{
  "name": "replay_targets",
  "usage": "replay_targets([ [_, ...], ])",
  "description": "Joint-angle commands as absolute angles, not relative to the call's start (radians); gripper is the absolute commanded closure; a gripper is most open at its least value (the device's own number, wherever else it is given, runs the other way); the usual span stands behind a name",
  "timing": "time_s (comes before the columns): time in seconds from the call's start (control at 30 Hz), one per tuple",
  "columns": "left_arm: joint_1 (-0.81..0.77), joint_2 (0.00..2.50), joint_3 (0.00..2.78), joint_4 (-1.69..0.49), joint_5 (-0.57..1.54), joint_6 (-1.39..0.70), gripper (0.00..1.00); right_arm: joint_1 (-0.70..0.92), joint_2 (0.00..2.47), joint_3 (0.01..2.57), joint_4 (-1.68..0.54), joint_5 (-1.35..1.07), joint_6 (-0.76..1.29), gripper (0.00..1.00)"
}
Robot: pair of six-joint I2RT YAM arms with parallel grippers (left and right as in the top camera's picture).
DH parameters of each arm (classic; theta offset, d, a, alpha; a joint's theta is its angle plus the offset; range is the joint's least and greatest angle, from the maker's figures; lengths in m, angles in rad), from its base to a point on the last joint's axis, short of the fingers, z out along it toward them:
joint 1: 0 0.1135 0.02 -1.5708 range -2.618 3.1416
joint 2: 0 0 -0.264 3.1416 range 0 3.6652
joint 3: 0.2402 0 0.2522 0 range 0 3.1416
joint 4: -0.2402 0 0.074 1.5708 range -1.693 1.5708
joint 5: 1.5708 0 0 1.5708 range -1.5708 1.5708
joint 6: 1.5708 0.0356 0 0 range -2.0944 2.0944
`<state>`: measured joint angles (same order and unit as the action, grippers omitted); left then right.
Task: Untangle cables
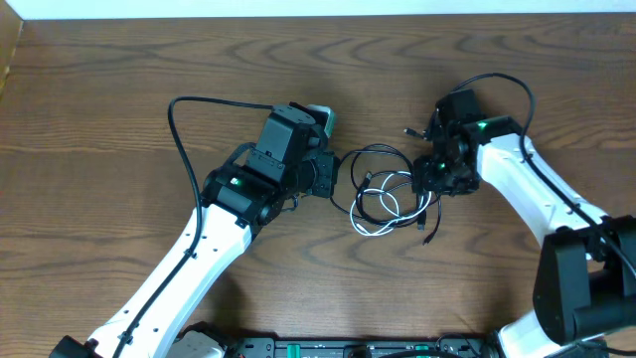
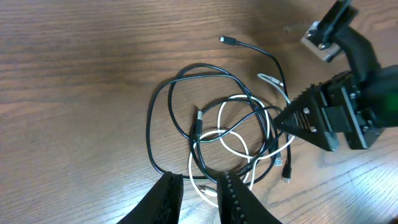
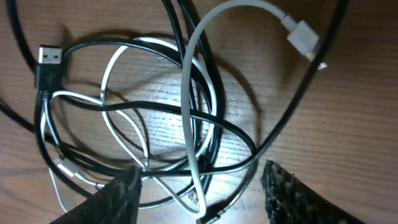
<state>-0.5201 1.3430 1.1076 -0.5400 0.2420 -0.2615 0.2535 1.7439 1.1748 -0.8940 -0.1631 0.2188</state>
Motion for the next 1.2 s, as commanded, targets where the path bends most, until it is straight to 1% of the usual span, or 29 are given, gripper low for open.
replay_targets([
  [0.0, -0.523, 1.350, 1.117, -0.541, 0.251, -0.255, 0.76, 0.264, 1.755, 1.152, -0.887, -0.156, 0.254, 0.45],
  [0.23, -0.523, 1.350, 1.117, -0.542, 0.251, -0.255, 0.75, 0.264, 1.755, 1.107, -0.862, -0.156, 0.260, 0.57],
  [0.27, -0.523, 1.350, 1.117, -0.542, 0.251, -0.255, 0.75, 0.264, 1.755, 1.097, -0.859, -0.156, 0.266, 0.68],
  [0.33, -0.523, 1.350, 1.117, -0.542, 0.251, -0.255, 0.75, 0.264, 1.755, 1.083, -0.852, -0.157, 0.266, 0.82],
  [0.37, -0.523, 1.350, 1.117, -0.542, 0.251, -0.255, 0.75, 0.264, 1.756, 1.079, -0.853, -0.157, 0.266, 0.97],
  [0.4, -0.523, 1.350, 1.117, -0.542, 0.251, -0.255, 0.75, 0.264, 1.755, 1.079, -0.854, -0.157, 0.266, 0.99],
  [0.63, -0.523, 1.350, 1.117, -0.542, 0.251, -0.255, 0.75, 0.262, 1.716, 1.084, -0.830, -0.180, 0.265, 0.99],
  [0.67, -0.523, 1.350, 1.117, -0.542, 0.251, -0.255, 0.74, 0.260, 1.702, 1.089, -0.830, -0.187, 0.263, 0.99],
  [0.7, -0.523, 1.351, 1.117, -0.542, 0.251, -0.255, 0.71, 0.254, 1.679, 1.095, -0.831, -0.198, 0.254, 0.99],
  [0.77, -0.523, 1.354, 1.116, -0.542, 0.251, -0.255, 0.65, 0.245, 1.619, 1.105, -0.831, -0.202, 0.254, 0.99],
  [0.87, -0.523, 1.370, 1.114, -0.542, 0.252, -0.255, 0.61, 0.234, 1.517, 1.120, -0.836, -0.202, 0.256, 0.99],
  [1.0, -0.523, 1.404, 1.107, -0.541, 0.270, -0.255, 0.61, 0.218, 1.404, 1.150, -0.865, -0.201, 0.258, 0.99],
  [1.17, -0.524, 1.503, 1.105, -0.538, 0.371, -0.255, 0.61, 0.152, 1.212, 1.198, -0.891, -0.201, 0.263, 0.99],
])
